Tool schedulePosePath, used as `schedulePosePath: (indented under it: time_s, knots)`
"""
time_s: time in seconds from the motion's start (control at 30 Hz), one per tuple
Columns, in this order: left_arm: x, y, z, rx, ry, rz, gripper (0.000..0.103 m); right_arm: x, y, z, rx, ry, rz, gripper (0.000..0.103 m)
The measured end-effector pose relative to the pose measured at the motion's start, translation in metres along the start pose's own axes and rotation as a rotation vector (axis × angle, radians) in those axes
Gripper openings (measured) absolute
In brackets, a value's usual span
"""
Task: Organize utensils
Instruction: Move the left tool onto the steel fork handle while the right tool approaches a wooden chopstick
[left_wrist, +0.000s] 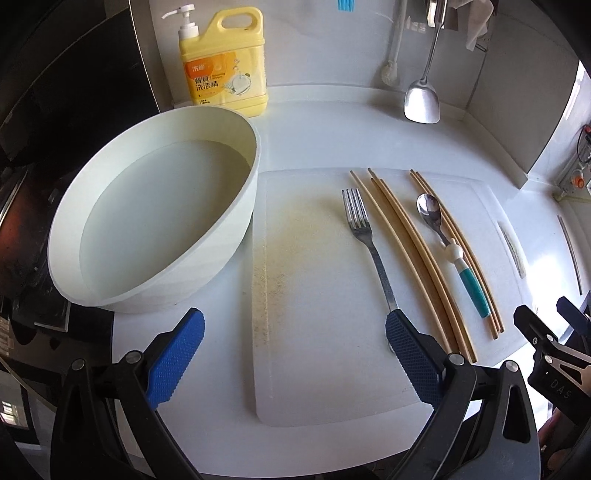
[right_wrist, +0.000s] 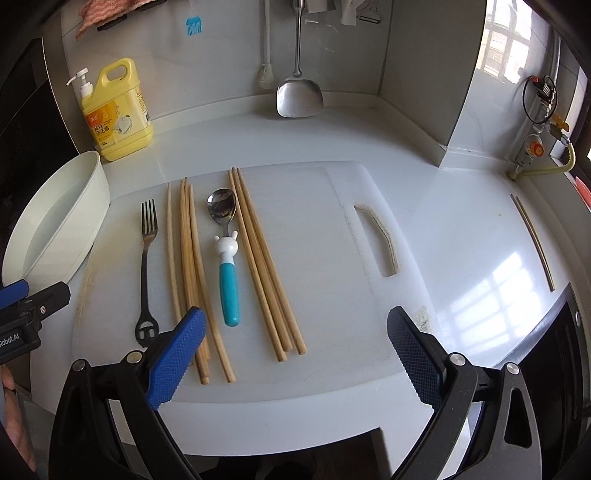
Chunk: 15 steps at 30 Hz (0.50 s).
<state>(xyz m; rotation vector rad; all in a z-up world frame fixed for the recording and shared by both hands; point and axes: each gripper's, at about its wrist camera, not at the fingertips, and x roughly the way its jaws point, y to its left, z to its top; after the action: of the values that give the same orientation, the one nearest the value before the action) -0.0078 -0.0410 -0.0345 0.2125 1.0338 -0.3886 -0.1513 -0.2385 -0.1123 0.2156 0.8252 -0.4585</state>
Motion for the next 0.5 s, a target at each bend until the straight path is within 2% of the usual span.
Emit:
schedulePosePath:
  time_s: [0.13, 0.23, 0.43, 0.5]
  knots:
    - [0.01, -0.011, -0.005, -0.05, -0.021, 0.007, 0.097, 0.014, -0.013, 0.0, -0.04, -0.032, 0.054, 0.094]
    - [0.016, -0.021, -0.008, -0.07, -0.04, 0.055, 0.097, 0.028, -0.024, 0.003, -0.065, -0.041, 0.064, 0.094]
    - [0.025, -0.029, -0.015, -0.118, -0.064, 0.106, 0.097, 0.057, -0.04, 0.013, -0.061, -0.016, 0.159, 0.094]
    - [0.028, -0.031, -0.017, -0.137, -0.079, 0.111, 0.097, 0.063, -0.041, 0.015, -0.083, -0.025, 0.151, 0.094]
